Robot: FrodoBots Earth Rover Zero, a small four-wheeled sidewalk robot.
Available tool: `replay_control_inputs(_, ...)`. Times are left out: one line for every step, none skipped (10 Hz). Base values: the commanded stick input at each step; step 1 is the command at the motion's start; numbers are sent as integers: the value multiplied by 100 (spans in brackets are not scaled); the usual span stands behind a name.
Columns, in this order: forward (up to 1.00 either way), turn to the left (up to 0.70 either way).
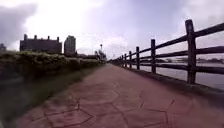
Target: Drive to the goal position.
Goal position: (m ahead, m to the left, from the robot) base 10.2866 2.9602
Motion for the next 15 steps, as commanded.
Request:
replay_control_inputs(0,0)
replay_control_inputs(0,0)
replay_control_inputs(0,0)
replay_control_inputs(0,0)
replay_control_inputs(0,0)
replay_control_inputs(100,0)
replay_control_inputs(100,0)
replay_control_inputs(100,0)
replay_control_inputs(100,0)
replay_control_inputs(100,0)
replay_control_inputs(100,0)
replay_control_inputs(100,0)
replay_control_inputs(100,0)
replay_control_inputs(100,0)
replay_control_inputs(100,0)
